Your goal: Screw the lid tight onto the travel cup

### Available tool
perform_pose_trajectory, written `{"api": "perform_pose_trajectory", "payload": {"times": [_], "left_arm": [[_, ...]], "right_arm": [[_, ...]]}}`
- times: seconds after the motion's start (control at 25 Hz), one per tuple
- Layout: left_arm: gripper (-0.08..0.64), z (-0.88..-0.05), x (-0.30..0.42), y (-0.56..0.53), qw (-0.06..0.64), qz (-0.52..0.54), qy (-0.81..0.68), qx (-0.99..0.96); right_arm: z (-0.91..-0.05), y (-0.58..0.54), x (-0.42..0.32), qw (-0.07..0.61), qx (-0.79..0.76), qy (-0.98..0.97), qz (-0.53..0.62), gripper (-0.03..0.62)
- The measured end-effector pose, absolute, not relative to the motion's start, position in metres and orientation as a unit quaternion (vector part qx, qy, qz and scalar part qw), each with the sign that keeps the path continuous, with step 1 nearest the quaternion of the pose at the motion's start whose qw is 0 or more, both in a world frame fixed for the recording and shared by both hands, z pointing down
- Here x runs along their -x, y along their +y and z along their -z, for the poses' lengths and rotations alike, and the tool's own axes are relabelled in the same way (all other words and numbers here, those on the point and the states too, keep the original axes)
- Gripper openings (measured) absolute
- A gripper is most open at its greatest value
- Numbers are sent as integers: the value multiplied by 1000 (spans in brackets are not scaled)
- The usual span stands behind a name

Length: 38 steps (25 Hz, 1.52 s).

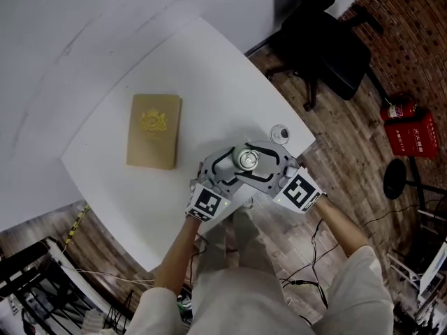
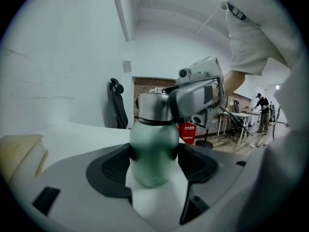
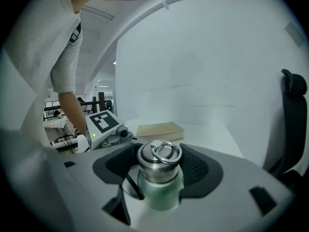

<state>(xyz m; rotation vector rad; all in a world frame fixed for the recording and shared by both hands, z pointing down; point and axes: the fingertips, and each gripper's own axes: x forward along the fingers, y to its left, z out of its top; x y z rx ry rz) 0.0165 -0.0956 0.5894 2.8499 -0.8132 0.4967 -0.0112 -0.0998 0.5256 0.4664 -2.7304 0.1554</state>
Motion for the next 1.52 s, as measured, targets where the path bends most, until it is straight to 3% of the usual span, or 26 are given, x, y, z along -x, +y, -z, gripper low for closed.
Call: {"api": "perform_pose_trajectory", "payload": {"times": [0.52,1.52], "left_arm": [[310,-590,-15,-95,69,-165,-271,-946],[310,-590,-14,-95,68,-165,-270,-946]], "right_arm": [[-525,-101,12,197,-120,-972,-48,261],[-525,-115,2,141,-438,-887,-36,261]]}}
